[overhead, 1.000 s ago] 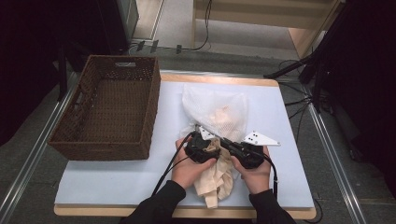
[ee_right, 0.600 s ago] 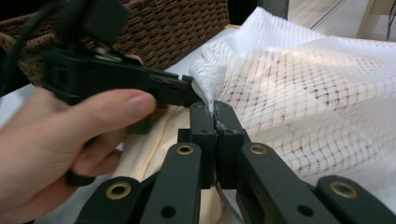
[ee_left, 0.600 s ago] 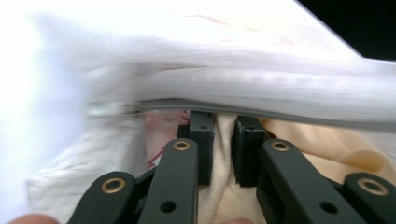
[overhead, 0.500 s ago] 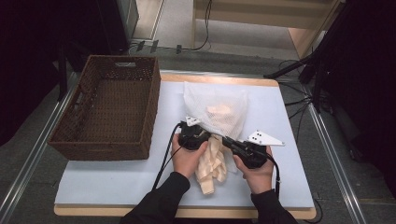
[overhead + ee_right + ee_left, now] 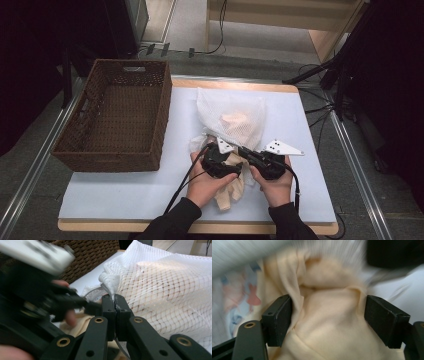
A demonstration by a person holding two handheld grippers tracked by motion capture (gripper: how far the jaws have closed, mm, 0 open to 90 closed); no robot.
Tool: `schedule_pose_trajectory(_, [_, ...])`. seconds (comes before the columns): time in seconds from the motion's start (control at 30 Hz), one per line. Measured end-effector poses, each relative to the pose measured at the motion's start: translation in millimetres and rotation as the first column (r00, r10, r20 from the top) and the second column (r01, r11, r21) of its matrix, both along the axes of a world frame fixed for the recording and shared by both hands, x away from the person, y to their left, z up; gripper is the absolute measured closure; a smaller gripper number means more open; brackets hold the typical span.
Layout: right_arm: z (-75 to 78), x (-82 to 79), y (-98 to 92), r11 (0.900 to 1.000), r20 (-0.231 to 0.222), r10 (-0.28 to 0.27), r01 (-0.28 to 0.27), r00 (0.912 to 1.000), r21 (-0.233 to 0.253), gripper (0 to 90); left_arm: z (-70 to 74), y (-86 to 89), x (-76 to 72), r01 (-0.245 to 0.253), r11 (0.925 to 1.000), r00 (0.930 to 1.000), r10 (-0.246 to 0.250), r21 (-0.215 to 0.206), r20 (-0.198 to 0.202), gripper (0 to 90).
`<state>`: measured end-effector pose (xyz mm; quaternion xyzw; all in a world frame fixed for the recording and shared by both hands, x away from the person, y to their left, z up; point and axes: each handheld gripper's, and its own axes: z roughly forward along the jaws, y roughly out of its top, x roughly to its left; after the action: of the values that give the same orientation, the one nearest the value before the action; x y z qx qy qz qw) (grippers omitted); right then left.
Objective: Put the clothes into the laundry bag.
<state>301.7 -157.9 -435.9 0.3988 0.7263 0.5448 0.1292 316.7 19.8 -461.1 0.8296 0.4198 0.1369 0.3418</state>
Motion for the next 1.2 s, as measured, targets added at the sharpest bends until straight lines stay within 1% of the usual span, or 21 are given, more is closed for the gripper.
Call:
schedule_pose_trajectory(0.07, [-0.5,-0.2,0.2,1.0,0.0,0.001,-0.001,1.0,-0.004,88.9,-6.9,-4.1,0.5,-0.017,0.9987,0.9993,0.016,0.049,0.035,21.3])
schedule_pose_trajectory(0.1, [-0.8,-0.2,0.1,1.0,-0.003,0.001,-0.001,1.0,-0.003,88.9,-6.1,-4.9,-0.1,-0.028,0.9964,0.9983,0.023,0.08,0.053,25.2])
schedule_pose_trajectory(0.2, [-1.4,0.2,0.2,1.0,-0.008,0.002,-0.002,1.0,-0.001,88.9,-1.5,-2.8,0.2,-0.024,0.9958,0.9969,0.017,0.088,0.076,53.4])
schedule_pose_trajectory(0.27, [-1.9,0.1,1.0,1.0,-0.009,0.006,-0.006,0.9999,-0.003,88.9,2.2,2.0,4.8,-0.023,0.999,0.9993,0.021,0.038,0.032,65.9])
schedule_pose_trajectory(0.33, [-1.8,-0.6,2.4,1.0,-0.007,0.008,-0.008,0.9999,-0.006,88.9,7.6,5.0,9.6,-0.024,0.9997,0.9996,0.024,-0.007,0.015,70.1])
schedule_pose_trajectory(0.37, [-1.6,-0.9,2.8,1.0,-0.006,0.012,-0.012,0.9999,-0.006,88.9,11.4,7.0,11.3,-0.032,0.9982,0.9994,0.033,-0.051,0.014,70.7])
schedule_pose_trajectory(0.43, [-0.3,-1.6,3.3,1.0,-0.003,0.011,-0.011,0.9999,-0.002,88.9,18.4,12.7,14.4,-0.053,0.9841,0.9982,0.057,-0.17,0.017,71.0])
schedule_pose_trajectory(0.5, [0.5,-1.9,2.7,1.0,0.001,0.011,-0.011,0.9999,0.0,88.9,23.4,18.7,16.7,-0.075,0.9659,0.9943,0.091,-0.248,0.056,70.8])
schedule_pose_trajectory(0.53, [0.8,-1.9,2.2,1.0,0.001,0.009,-0.009,1.0,0.001,88.9,23.6,20.3,18.4,-0.093,0.9598,0.9894,0.119,-0.265,0.084,70.6])
schedule_pose_trajectory(0.57, [0.7,-1.6,1.8,1.0,0.002,0.008,-0.008,1.0,0.002,89.0,21.7,22.0,22.3,-0.134,0.9547,0.9813,0.165,-0.265,0.098,70.1])
schedule_pose_trajectory(0.6, [0.2,-1.1,1.7,1.0,0.001,0.009,-0.009,1.0,0.002,88.9,18.8,22.3,25.8,-0.159,0.953,0.9767,0.19,-0.258,0.1,69.3])
schedule_pose_trajectory(0.63, [-0.2,-0.9,1.9,1.0,-0.001,0.008,-0.008,1.0,0.0,89.0,13.0,21.4,31.9,-0.18,0.954,0.9755,0.205,-0.24,0.081,68.3])
schedule_pose_trajectory(0.7, [-1.8,-0.5,2.5,1.0,-0.007,0.005,-0.005,1.0,-0.005,89.0,-4.6,15.9,46.0,-0.15,0.9716,0.9887,0.149,-0.183,-0.017,63.3])
schedule_pose_trajectory(0.77, [-3.1,-0.3,2.2,1.0,-0.012,0.002,-0.002,0.9999,-0.01,88.9,-8.5,14.0,44.7,-0.094,0.9837,0.9944,0.101,-0.153,0.034,58.5])
schedule_pose_trajectory(0.8, [-3.7,0.2,1.3,1.0,-0.01,0.001,-0.001,1.0,-0.01,89.0,-6.5,14.8,42.6,-0.082,0.9844,0.9953,0.089,-0.155,0.039,56.4])
schedule_pose_trajectory(0.83, [-3.9,0.6,0.2,1.0,-0.007,0.0,0.0,1.0,-0.009,89.0,-3.1,17.6,39.6,-0.067,0.9796,0.9967,0.074,-0.19,0.034,51.4])
schedule_pose_trajectory(0.87, [-3.9,0.9,-1.1,1.0,-0.01,-0.006,0.006,0.9999,-0.008,89.0,-0.5,19.5,37.2,-0.057,0.9781,0.9973,0.065,-0.2,0.034,45.4])
schedule_pose_trajectory(0.93, [-4.1,1.3,-2.3,1.0,-0.016,-0.014,0.014,0.9998,-0.002,88.9,6.2,25.2,28.0,-0.027,0.9783,0.9971,0.041,-0.206,0.064,38.0])
schedule_pose_trajectory(1.07, [-4.1,1.9,-4.0,1.0,-0.013,-0.018,0.018,0.9998,0.001,88.9,14.1,41.4,10.3,0.025,0.985,0.9975,-0.014,-0.171,0.069,28.7])
schedule_pose_trajectory(1.13, [-4.1,2.2,-4.1,1.0,-0.011,-0.02,0.02,0.9997,0.001,88.9,14.1,47.4,5.1,0.024,0.9862,0.9988,-0.017,-0.164,0.047,26.7])
schedule_pose_trajectory(1.2, [-4.4,2.9,-3.9,1.0,-0.014,-0.019,0.019,0.9997,0.0,88.9,10.5,48.4,-0.6,0.024,0.9918,0.9996,-0.021,-0.126,0.021,25.2])
